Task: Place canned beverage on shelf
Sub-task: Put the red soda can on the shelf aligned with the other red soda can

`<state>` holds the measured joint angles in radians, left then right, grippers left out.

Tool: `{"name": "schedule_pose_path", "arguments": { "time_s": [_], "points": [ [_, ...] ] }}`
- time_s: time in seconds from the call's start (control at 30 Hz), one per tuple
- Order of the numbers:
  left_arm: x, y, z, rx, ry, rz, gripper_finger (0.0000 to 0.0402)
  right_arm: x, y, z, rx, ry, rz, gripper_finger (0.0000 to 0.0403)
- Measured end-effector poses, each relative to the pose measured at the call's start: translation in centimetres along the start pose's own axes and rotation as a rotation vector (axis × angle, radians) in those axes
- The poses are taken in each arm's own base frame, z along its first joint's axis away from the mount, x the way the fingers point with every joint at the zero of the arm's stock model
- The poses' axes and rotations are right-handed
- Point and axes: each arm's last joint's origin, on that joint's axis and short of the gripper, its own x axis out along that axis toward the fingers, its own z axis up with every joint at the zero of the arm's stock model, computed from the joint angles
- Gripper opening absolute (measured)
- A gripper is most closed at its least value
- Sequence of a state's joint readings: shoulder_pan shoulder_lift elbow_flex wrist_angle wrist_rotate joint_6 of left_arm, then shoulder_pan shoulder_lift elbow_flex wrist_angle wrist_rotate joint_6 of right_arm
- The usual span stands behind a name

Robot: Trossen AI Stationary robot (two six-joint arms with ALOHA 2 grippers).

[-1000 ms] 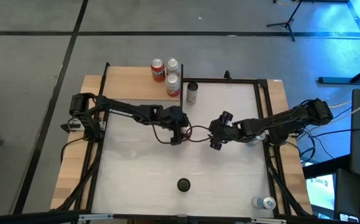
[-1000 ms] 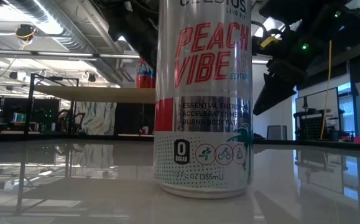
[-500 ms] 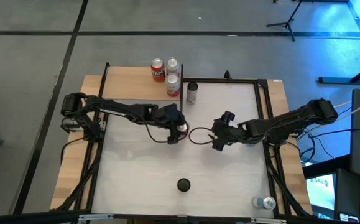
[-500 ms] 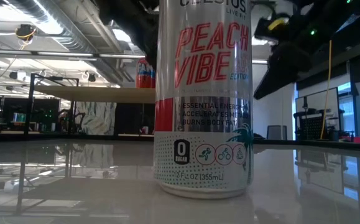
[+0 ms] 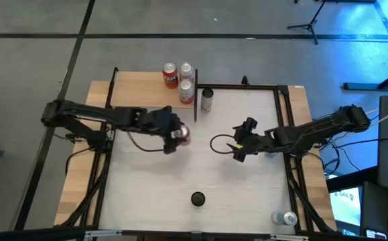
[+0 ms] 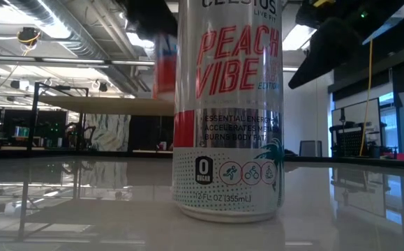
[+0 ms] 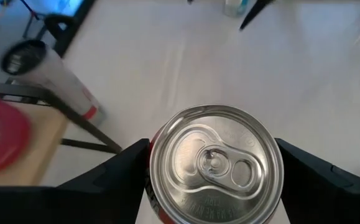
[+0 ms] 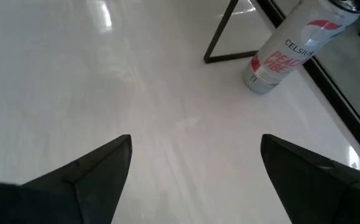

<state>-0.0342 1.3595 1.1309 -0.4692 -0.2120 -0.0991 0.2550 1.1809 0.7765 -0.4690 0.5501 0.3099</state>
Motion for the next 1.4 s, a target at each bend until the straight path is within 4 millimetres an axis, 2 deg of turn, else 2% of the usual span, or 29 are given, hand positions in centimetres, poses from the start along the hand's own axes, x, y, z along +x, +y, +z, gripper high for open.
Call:
{"name": "schedule_pose_path", "arguments": {
  "time_s": [0.17,0.33,0.5,0.6,0.73,0.83,0.97,1.2,1.4],
  "points": [
    [-4.0,0.5,0.1,-0.033,-0.052,0.029,0.0279,0.0,0.0,0.0,-0.002,0.003,-0.001,0.0356],
    [-7.2,2.5,0.1,-0.082,-0.128,0.170,0.0280,0.0,0.0,0.0,-0.001,0.001,0.000,0.0356],
    [-8.9,4.9,0.1,-0.115,-0.162,0.249,0.0281,0.0,0.0,0.0,0.001,-0.002,0.001,0.0356],
    [-9.7,6.9,0.4,-0.167,-0.113,0.249,0.0281,0.0,0.0,0.0,0.001,-0.003,0.001,0.0356],
    [-10.6,9.2,2.5,-0.157,-0.115,0.258,0.0281,0.0,0.0,0.0,0.002,-0.004,0.001,0.0356],
    [-10.6,11.0,3.4,-0.161,-0.064,0.233,0.0281,0.0,0.0,0.1,0.001,-0.007,-0.009,0.0356],
    [-9.2,13.3,4.0,-0.162,-0.004,0.202,0.0281,0.0,0.0,0.0,-0.002,-0.008,-0.017,0.0356],
    [-5.9,16.5,3.1,-0.200,0.103,0.189,0.0281,0.0,-0.1,0.0,-0.007,-0.002,-0.019,0.0356],
    [-4.6,17.8,2.6,-0.218,0.139,0.163,0.0281,0.0,-0.1,0.0,-0.007,-0.002,-0.019,0.0356]
  ]
}}
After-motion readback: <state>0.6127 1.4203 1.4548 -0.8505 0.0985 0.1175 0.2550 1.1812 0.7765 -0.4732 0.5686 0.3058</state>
